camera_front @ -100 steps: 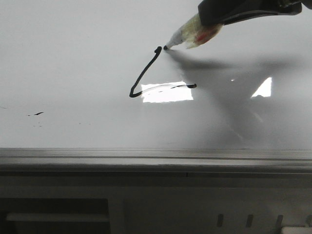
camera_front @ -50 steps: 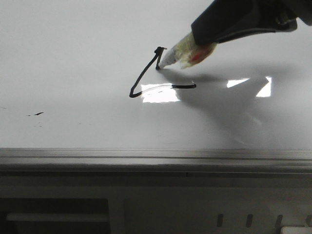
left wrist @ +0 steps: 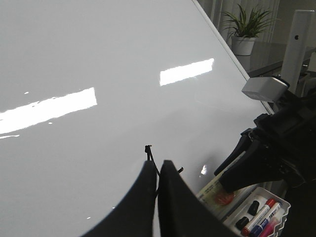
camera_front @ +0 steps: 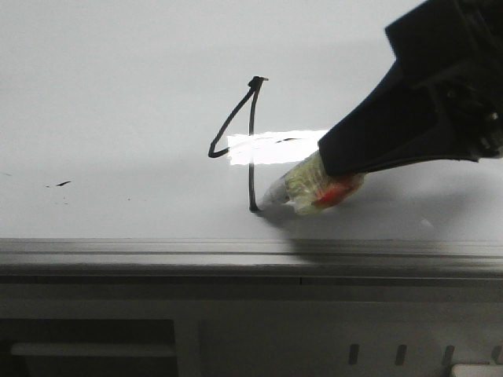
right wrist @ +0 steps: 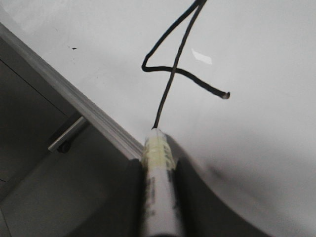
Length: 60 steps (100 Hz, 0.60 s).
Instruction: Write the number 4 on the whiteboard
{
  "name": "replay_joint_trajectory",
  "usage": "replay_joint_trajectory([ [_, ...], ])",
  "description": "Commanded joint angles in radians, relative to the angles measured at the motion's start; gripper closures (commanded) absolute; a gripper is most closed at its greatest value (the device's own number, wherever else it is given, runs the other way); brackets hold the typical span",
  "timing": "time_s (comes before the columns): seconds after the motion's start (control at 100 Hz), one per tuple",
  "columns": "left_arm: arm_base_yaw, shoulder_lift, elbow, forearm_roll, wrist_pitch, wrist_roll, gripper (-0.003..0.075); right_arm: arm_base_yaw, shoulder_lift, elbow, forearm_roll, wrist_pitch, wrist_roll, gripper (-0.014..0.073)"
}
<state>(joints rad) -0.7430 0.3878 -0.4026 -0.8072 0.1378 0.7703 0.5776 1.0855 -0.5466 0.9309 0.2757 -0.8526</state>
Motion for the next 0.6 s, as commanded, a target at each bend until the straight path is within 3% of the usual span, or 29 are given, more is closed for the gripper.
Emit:
replay_joint_trajectory([
  [0.0,0.0,0.004,-0.028,-0.017,-0.054,-0.004,0.0741,-0.012,0.004,-0.002,-0.033,-0.105,-0.009,0.0648],
  [0.17,0.0,0.004,-0.028,-0.017,-0.054,-0.004,0.0741,-0.008,-0.032,-0.043,-0.033,-0.069,-0.009,0.0648],
  [0.39,0.0,0.032,-0.054,-0.011,0.037,-0.001,0.0722,0.082,-0.156,-0.223,-0.037,0.178,-0.065,0.0648],
  [0.46,0.0,0.084,-0.094,0.047,0.134,-0.001,0.0647,0.112,-0.167,-0.258,-0.071,0.239,-0.065,0.0648],
  [0.59,0.0,0.224,-0.2,0.161,0.312,0.001,0.0397,0.157,-0.165,-0.284,-0.165,0.283,-0.067,0.0648],
])
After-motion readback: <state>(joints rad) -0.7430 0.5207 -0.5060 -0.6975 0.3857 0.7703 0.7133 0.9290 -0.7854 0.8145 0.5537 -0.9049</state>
